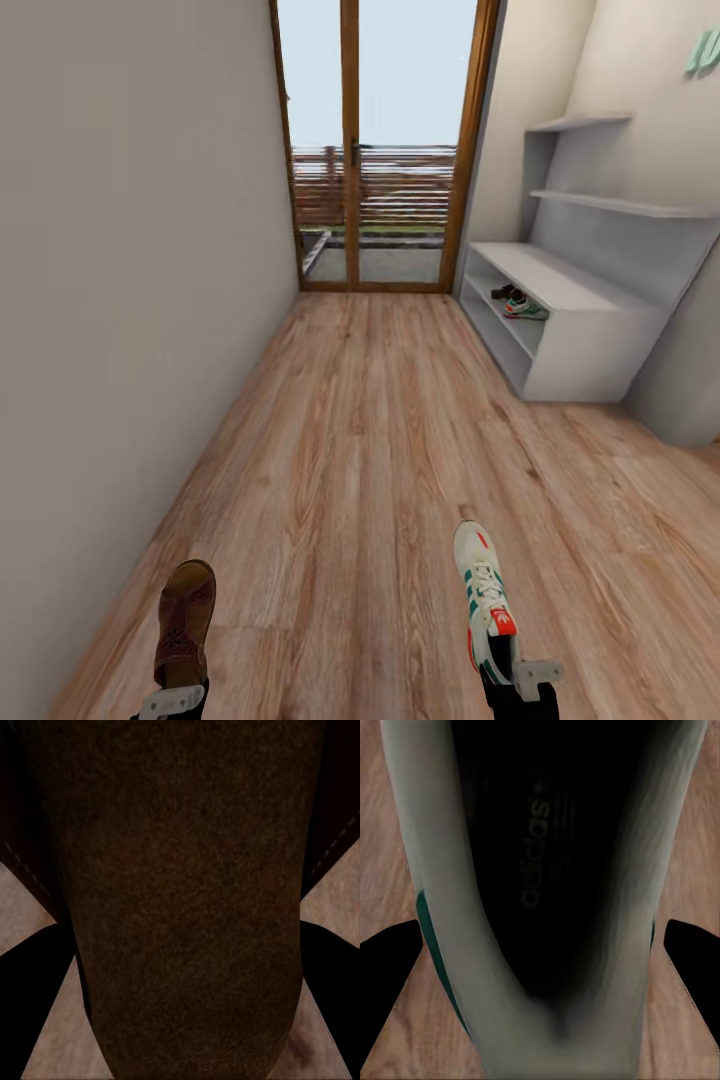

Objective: Pick up the two gym shoes and the two sandals from the corridor floor and place them onto the hallstand (shoe rack) in the corridor, making sure they are on the rack and not on the floor. Arrange them so the two gym shoes are next to each other and the two sandals are next to each other.

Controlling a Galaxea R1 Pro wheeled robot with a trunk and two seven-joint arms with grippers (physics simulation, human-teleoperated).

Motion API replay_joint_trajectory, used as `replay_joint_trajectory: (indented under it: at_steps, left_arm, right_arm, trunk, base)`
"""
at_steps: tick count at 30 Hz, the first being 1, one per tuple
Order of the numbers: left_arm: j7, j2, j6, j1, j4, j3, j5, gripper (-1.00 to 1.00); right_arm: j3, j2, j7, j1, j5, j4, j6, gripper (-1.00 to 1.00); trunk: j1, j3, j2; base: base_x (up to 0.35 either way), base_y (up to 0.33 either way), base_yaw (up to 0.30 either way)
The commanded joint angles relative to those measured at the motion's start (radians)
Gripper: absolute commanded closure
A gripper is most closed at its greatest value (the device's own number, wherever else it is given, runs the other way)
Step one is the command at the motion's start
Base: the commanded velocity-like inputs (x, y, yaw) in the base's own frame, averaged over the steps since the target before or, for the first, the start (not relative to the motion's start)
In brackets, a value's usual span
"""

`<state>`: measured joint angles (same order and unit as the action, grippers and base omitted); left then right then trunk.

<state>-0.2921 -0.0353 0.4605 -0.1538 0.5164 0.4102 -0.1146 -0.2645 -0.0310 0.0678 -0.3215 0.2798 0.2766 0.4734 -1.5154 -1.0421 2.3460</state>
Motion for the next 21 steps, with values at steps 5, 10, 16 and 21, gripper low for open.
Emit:
replay_joint_trajectory:
  at_steps: [5, 10, 16, 21]
  left_arm:
    - [-0.007, 0.001, 0.004, -0.001, 0.000, 0.009, -0.010, 1.00]
    - [-0.006, 0.002, 0.004, -0.001, 0.000, 0.009, -0.010, 1.00]
    - [-0.007, 0.001, 0.004, -0.001, 0.001, 0.009, -0.010, 1.00]
    - [-0.006, 0.002, 0.004, -0.001, 0.001, 0.009, -0.010, 1.00]
  right_arm:
    - [-0.009, 0.000, 0.007, -0.001, 0.005, -0.001, 0.004, 1.00]
    - [-0.009, -0.001, 0.006, -0.001, 0.006, -0.001, 0.004, 1.00]
    - [-0.009, -0.001, 0.006, -0.001, 0.005, -0.002, 0.004, 1.00]
    - [-0.009, 0.000, 0.006, -0.001, 0.004, -0.002, 0.004, 1.00]
  trunk:
    - [0.000, -0.001, 0.000]
    - [0.000, -0.001, 0.000]
    - [0.000, -0.001, 0.000]
    - [0.000, -0.001, 0.000]
  base:
    - [0.340, 0.000, 0.011]
    - [0.340, 0.000, 0.001]
    - [0.340, 0.000, 0.000]
    - [0.340, 0.000, -0.046]
